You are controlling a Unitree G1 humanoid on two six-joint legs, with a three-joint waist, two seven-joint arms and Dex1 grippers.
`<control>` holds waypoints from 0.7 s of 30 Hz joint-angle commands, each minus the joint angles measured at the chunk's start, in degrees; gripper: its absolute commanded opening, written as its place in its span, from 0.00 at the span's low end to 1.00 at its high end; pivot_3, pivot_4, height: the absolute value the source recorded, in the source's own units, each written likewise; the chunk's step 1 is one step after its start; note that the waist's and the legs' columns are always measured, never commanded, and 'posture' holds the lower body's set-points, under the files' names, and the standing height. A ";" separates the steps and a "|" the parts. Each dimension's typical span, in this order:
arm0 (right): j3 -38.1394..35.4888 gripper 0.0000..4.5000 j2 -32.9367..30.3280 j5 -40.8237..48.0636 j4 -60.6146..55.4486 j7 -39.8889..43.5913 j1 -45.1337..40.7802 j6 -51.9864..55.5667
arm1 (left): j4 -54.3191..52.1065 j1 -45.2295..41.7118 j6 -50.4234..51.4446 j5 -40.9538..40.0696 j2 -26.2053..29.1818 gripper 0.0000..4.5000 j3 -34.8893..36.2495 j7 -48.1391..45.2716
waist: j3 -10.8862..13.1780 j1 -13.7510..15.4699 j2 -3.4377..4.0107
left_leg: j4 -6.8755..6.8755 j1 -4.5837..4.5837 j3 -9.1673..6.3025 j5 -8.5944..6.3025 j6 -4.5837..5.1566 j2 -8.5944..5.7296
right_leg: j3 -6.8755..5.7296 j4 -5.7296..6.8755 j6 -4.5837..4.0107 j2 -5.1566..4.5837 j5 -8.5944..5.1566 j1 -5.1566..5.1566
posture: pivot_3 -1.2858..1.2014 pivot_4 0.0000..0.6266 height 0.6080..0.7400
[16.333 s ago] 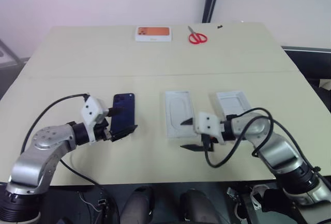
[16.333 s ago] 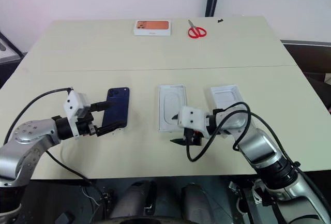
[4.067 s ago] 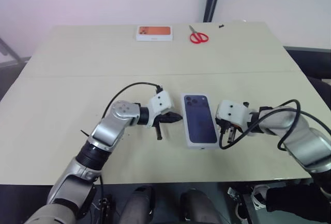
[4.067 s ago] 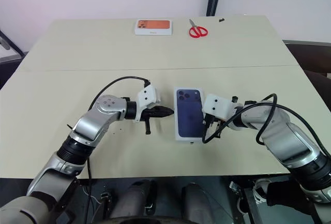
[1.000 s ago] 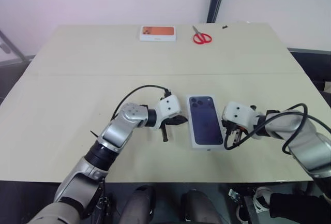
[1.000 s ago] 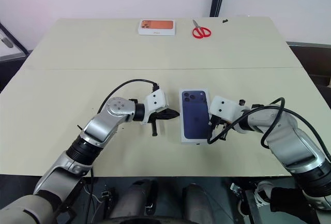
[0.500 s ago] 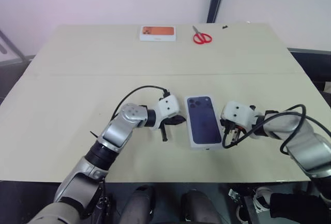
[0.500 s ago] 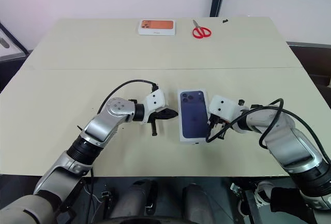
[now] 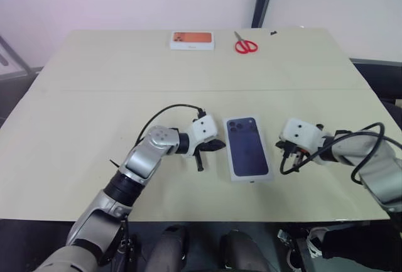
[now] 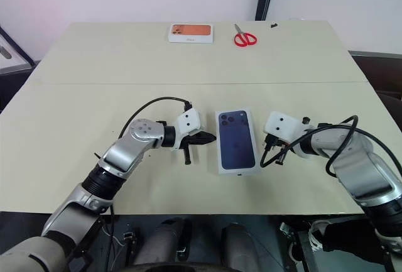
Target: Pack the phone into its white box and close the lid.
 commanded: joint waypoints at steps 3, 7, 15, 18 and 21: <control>-8.99 0.00 -1.22 6.56 -3.30 5.28 1.51 -2.25 | 1.49 -4.21 -1.13 -2.03 -1.91 0.00 4.79 1.90 | 0.00 0.05 -0.01 | 0.00 -0.01 -0.01 0.00 0.00 0.00 | -0.02 0.01 0.00 0.01 0.00 -0.01 | 0.52 0.24 1.00; -12.03 0.00 -0.51 13.50 -7.86 8.93 4.11 1.07 | 6.57 -8.39 -3.17 -0.63 -4.11 0.00 4.78 3.26 | 0.00 0.11 -0.02 | 0.02 0.00 0.00 -0.01 0.01 0.00 | -0.03 0.00 0.01 0.00 0.00 0.04 | 0.52 0.24 1.00; -5.72 0.00 -0.17 11.33 -11.89 5.40 9.69 1.19 | 17.73 -13.33 -7.83 4.29 -8.10 0.00 -0.06 3.03 | 0.00 0.02 -0.03 | 0.03 0.01 -0.02 -0.04 0.07 0.00 | -0.05 0.01 0.01 0.01 0.00 0.04 | 0.52 0.24 1.00; -3.76 0.00 -0.30 9.75 -12.05 3.67 11.01 1.42 | 20.80 -13.97 -8.86 5.96 -9.18 0.00 -1.77 2.52 | -0.01 0.03 -0.04 | 0.03 0.00 -0.02 0.00 0.01 0.00 | -0.05 0.02 0.01 0.02 0.00 0.02 | 0.52 0.24 1.00; -2.38 0.00 -1.01 7.84 -11.23 2.59 11.94 0.99 | 22.59 -13.99 -9.25 6.79 -9.98 0.00 -2.20 2.56 | -0.12 0.05 -0.21 | 0.04 0.05 -0.02 0.00 0.01 0.00 | -0.05 0.00 0.01 0.01 0.00 0.10 | 0.52 0.24 1.00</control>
